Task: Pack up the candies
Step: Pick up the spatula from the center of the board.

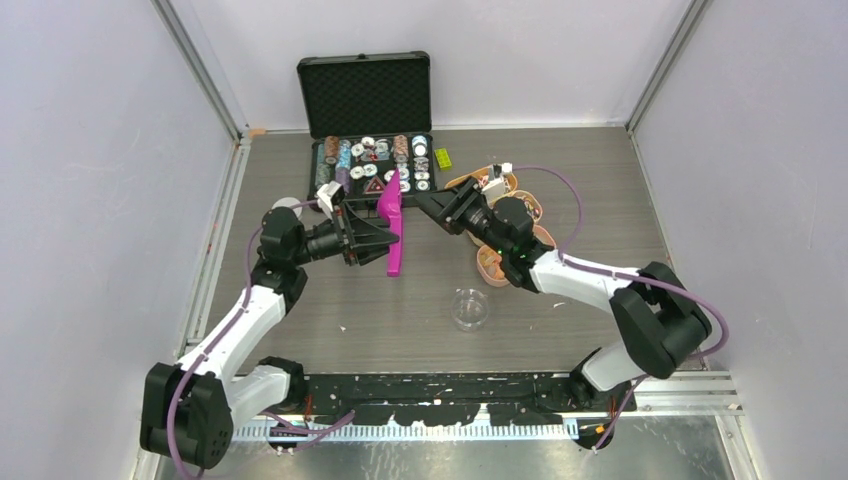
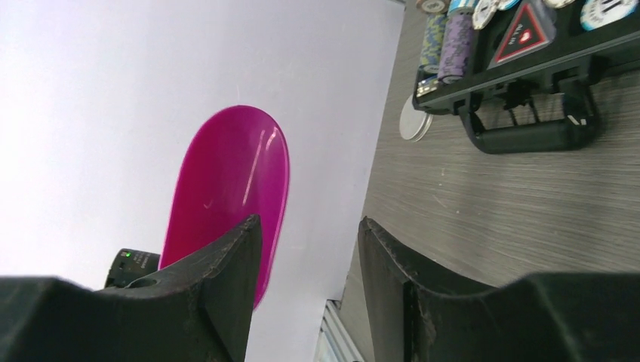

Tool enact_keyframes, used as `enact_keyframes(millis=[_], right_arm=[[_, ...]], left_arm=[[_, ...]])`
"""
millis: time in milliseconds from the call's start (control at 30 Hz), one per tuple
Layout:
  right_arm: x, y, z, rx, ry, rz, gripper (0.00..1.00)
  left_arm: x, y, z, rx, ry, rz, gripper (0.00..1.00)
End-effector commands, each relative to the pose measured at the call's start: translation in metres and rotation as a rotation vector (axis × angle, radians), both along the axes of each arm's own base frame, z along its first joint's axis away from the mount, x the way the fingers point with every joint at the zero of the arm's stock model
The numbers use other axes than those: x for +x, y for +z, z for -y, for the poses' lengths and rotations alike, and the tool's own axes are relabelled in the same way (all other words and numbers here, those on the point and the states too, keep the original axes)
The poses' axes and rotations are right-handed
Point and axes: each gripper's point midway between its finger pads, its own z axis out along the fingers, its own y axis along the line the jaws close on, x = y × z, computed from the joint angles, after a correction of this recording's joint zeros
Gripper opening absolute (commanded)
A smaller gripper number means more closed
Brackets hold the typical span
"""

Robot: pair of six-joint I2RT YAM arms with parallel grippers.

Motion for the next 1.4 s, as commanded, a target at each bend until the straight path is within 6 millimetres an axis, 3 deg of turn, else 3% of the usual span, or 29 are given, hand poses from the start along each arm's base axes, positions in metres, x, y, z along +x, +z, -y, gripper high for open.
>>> enact_keyframes(millis=[0,100,400,500,667,867,967,1100,1200,1367], right_arm=[[-0.001,0.049,-0.016,0.14,0.09,0.089,0.54],[0.001,0.052,-0.019,0.187,0.099,0.092,0.49],[0.007,0.036,-0.033,0.196,0.145,0.038,0.38],[0.007,0.032,-0.031,0.198,0.134,0.023,0.27],[0.008,0.027,-0.021,0.19,0.096,0.013,0.01],[0.009,0.022,0.0,0.163,0.039,-0.021,0.0],[0.011,0.011,0.011,0.119,0.008,-0.083,0.0],[0.007,-0.004,0.023,0.003,-0.022,-0.178,0.0],[0.002,-0.024,0.04,-0.146,-0.083,-0.288,0.0],[-0.01,-0.039,0.09,-0.324,-0.3,-0.501,0.0]], left_arm=[[-0.003,0.006,0.006,-0.017,-0.024,0.043,0.0],[-0.006,0.007,0.011,-0.019,-0.047,0.045,0.0],[-0.009,0.008,0.018,-0.037,-0.075,0.044,0.0],[-0.01,0.008,0.018,-0.05,-0.075,0.041,0.0],[-0.006,0.005,0.018,-0.044,-0.057,0.037,0.0],[-0.002,-0.006,0.018,0.034,-0.043,0.038,0.52],[-0.001,-0.014,0.016,0.109,-0.024,0.045,0.68],[-0.003,-0.02,0.01,0.235,-0.012,0.118,0.8],[-0.002,-0.02,0.002,0.341,0.011,0.201,0.97],[0.008,-0.013,-0.021,0.584,0.113,0.427,0.99]])
